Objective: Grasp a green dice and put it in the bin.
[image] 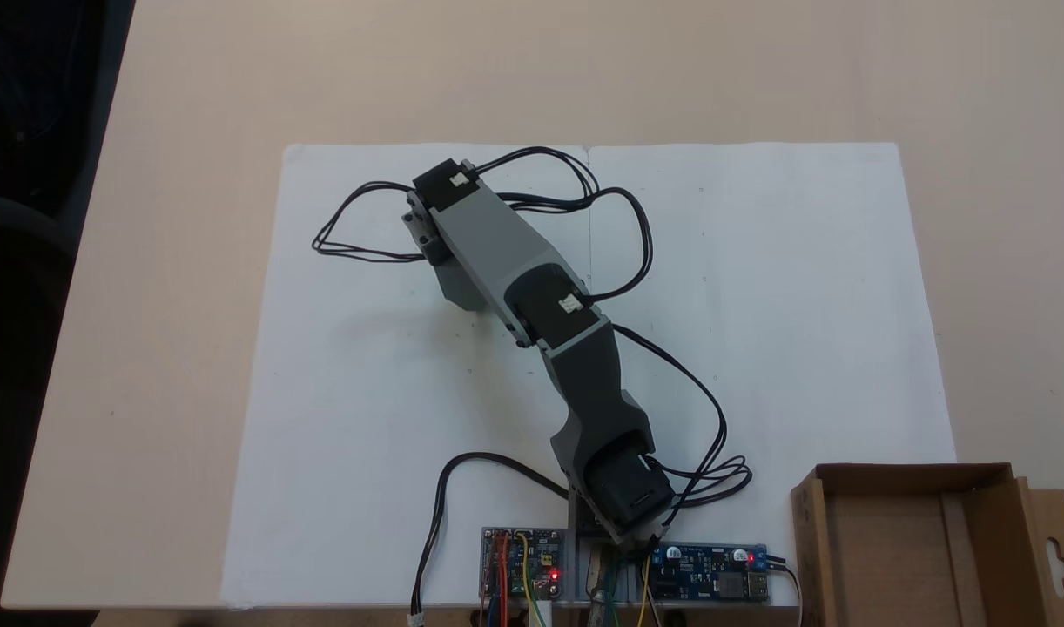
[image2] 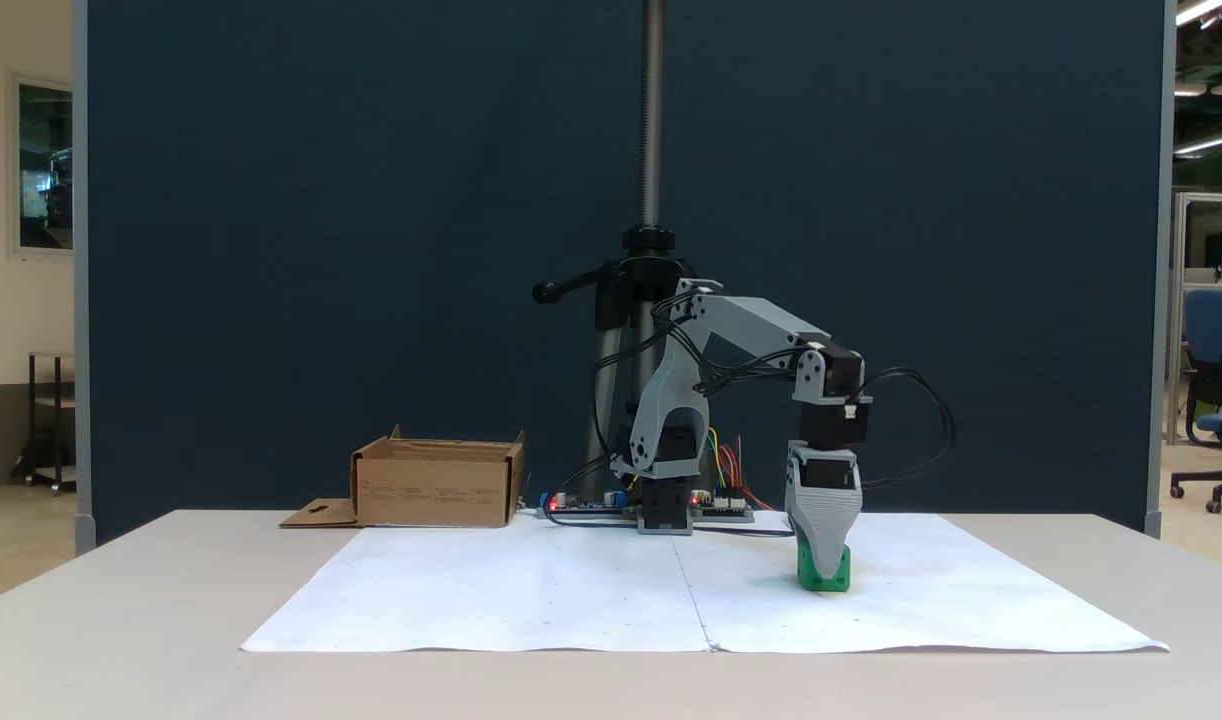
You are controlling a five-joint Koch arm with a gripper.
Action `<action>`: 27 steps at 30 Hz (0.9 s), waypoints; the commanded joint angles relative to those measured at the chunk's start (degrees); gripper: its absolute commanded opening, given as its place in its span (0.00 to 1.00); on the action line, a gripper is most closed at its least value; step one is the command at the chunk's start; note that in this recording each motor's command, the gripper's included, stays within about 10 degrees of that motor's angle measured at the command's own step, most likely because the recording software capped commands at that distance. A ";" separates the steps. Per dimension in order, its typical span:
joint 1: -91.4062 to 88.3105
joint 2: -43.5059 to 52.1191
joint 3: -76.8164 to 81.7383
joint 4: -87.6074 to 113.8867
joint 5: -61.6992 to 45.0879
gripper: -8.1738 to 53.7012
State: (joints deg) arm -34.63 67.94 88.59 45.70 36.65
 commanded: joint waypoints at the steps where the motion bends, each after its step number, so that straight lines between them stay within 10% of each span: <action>1: -0.97 0.97 -2.46 -1.85 4.39 0.85; 27: -0.97 -1.14 -2.46 -1.23 4.48 0.74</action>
State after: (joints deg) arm -34.63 65.21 88.59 44.56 37.00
